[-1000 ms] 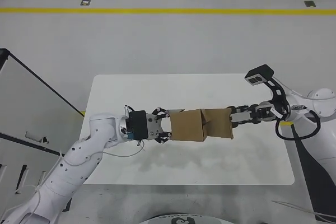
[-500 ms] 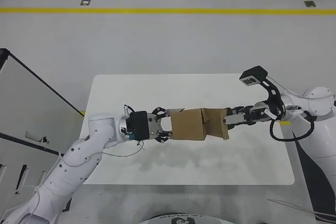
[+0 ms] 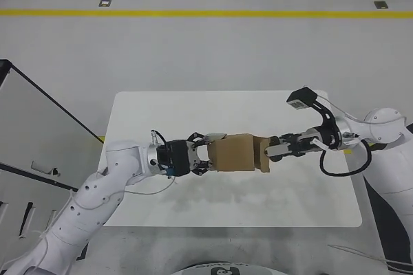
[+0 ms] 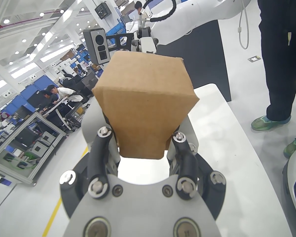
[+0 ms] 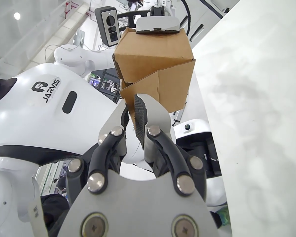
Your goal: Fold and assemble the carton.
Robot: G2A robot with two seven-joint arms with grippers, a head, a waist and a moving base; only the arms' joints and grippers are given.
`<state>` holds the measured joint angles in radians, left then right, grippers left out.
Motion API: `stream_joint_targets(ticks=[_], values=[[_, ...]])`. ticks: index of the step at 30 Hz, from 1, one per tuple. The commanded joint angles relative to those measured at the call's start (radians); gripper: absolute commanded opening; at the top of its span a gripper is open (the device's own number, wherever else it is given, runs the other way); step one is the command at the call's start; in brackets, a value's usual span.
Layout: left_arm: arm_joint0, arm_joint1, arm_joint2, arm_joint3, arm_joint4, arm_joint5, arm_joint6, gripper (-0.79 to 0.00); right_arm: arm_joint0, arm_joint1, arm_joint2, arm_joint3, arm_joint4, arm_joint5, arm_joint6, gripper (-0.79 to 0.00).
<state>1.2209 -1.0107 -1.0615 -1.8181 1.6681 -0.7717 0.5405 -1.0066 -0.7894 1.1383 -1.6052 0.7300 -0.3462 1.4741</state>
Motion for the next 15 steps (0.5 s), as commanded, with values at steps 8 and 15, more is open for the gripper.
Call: stream_joint_targets(ticks=[8,15], values=[[0.010,0.004,-0.007,-0.020,0.019,0.005,-0.023,-0.785,0.006,-0.005,-0.015,0.017,0.010,-0.011,-0.011,-0.785],[0.013,0.007,-0.008,-0.029,0.041,0.001,-0.036,-0.785,0.009,-0.010,-0.019,0.029,0.021,-0.009,-0.009,-0.754]])
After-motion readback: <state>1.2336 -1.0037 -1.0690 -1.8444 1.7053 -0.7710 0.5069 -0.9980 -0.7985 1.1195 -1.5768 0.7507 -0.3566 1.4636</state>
